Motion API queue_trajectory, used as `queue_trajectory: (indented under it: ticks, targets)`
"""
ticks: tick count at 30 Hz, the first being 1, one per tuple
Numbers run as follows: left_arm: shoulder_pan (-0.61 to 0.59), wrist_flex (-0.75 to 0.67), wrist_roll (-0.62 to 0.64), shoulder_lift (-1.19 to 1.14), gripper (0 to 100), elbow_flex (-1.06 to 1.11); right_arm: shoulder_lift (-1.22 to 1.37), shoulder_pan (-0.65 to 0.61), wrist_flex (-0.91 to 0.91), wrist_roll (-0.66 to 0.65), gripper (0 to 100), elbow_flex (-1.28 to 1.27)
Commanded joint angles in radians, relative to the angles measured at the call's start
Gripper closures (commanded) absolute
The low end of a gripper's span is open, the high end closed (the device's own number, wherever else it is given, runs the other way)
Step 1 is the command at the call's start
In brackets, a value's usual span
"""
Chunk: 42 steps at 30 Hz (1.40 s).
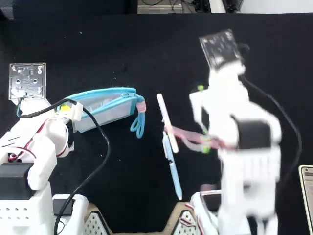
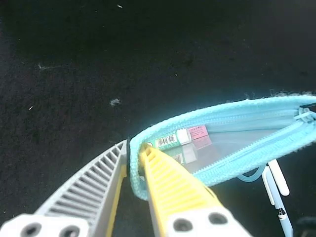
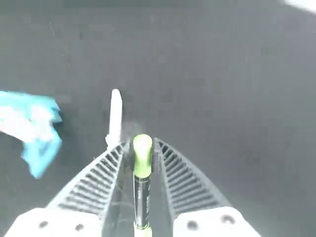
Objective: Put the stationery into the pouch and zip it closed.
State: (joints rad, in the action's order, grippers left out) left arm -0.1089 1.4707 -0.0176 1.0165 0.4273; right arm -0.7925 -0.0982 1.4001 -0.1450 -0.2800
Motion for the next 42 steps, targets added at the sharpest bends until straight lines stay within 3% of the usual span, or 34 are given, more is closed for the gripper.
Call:
queue_trajectory:
  ticks: [1, 11, 15, 23, 42]
  targets:
    - [0.001, -0.002, -0.011, -0.006, 97, 0.047, -0.234, -0.091, -0.13, 0.089, 98.7, -0.056]
    - [0.001, -0.002, -0.008, -0.006, 97, 0.047, -0.711, -0.446, -0.6, 0.232, 98.7, -0.346]
    - [0.001, -0.002, -0.008, -0.006, 97, 0.047, -0.791, -0.569, -0.816, 0.227, 98.7, -0.501]
    - [0.001, -0.002, -0.008, -0.006, 97, 0.047, -0.771, -0.615, -1.189, 0.226, 98.7, -0.771]
    - [0.001, -0.002, -0.008, -0.006, 97, 0.047, -0.691, -0.617, -1.261, 0.226, 98.8, -0.665]
